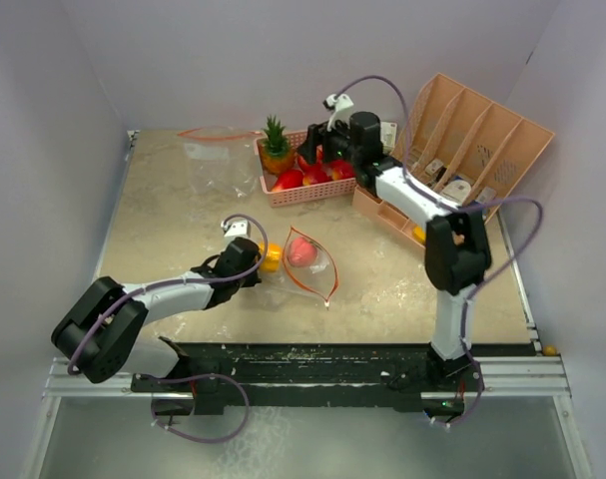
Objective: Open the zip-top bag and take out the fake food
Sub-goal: Place the fake fruit in the bin, then pick up the fake fruit from the zipper food storage bag.
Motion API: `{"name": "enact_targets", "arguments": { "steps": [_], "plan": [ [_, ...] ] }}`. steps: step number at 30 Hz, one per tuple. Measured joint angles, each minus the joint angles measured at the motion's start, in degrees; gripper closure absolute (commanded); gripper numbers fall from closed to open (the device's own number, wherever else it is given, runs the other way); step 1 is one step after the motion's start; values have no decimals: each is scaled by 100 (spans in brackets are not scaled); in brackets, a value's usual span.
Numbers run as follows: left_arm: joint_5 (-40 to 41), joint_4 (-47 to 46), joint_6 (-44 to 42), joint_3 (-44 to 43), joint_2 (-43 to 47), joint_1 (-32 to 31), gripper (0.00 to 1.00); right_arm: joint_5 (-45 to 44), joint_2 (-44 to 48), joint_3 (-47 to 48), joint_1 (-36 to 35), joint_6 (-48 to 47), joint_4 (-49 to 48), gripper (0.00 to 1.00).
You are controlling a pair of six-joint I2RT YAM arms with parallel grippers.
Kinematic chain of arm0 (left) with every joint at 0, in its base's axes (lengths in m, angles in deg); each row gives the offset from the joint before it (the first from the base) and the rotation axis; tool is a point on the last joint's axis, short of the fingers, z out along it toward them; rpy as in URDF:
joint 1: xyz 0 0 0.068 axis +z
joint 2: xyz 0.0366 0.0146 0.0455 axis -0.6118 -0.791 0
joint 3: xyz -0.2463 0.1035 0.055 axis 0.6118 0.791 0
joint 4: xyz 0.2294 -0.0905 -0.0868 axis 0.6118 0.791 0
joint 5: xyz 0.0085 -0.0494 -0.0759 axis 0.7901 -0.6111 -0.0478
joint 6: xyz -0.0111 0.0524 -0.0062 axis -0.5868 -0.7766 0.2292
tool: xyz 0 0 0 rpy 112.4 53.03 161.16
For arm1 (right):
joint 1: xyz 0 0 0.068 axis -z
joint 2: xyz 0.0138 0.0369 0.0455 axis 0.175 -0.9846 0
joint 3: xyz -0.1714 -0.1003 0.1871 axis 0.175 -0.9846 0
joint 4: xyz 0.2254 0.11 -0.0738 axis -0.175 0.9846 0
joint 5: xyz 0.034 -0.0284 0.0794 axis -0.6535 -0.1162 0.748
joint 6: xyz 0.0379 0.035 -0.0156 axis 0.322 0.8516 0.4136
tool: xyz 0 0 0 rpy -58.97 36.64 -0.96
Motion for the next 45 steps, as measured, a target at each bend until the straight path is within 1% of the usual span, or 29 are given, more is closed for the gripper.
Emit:
{"name": "enact_targets", "arguments": {
  "steps": [4, 6, 8, 11, 12, 15, 17, 18, 21, 24, 30, 35, 40, 45],
  "plan": [
    [55, 33, 0, -70, -66, 0, 96, -79, 1790, -1652, 0, -76, -496, 45],
    [81, 48, 2, -85, -74, 0, 96, -59, 2857, -2542, 0, -46, -914, 56],
    [111, 81, 2, -98, -74, 0, 96, 42, 3709, -3289, 0, 68, -1370, 67],
    [188, 138, 4, -140, -76, 0, 96, 295, 4553, -4352, -24, 372, -1904, 82],
    [234, 168, 4, -162, -76, -2, 96, 374, 4774, -4734, -61, 494, -1985, 85],
    [341, 245, 4, -223, -79, -2, 96, 407, 5082, -5687, -247, 911, -2046, 88],
    [424, 293, 2, -282, -103, 0, 96, 402, 5233, -6067, -529, 1145, -2048, 85],
    [457, 302, 2, -310, -125, 0, 96, 398, 5254, -6201, -640, 1231, -2046, 82],
    [544, 310, 0, -437, -267, 0, 97, 289, 5215, -6481, -1091, 1460, -2116, 66],
    [575, 348, -2, -555, -378, 0, 97, 166, 4962, -6596, -1375, 1600, -2363, 57],
    [649, 483, -24, -584, -243, 0, 96, -105, 4162, -6638, -1429, 1727, -2723, 51],
    [831, 597, -116, -584, 46, 0, 97, -267, 3482, -6559, -1432, 1698, -2946, 39],
    [927, 693, -160, -581, 74, 0, 97, -426, 2990, -6330, -1438, 1593, -3053, 31],
    [949, 721, -177, -584, 74, 0, 97, -605, 2728, -6153, -1447, 1436, -3082, 22]
  ]
}}
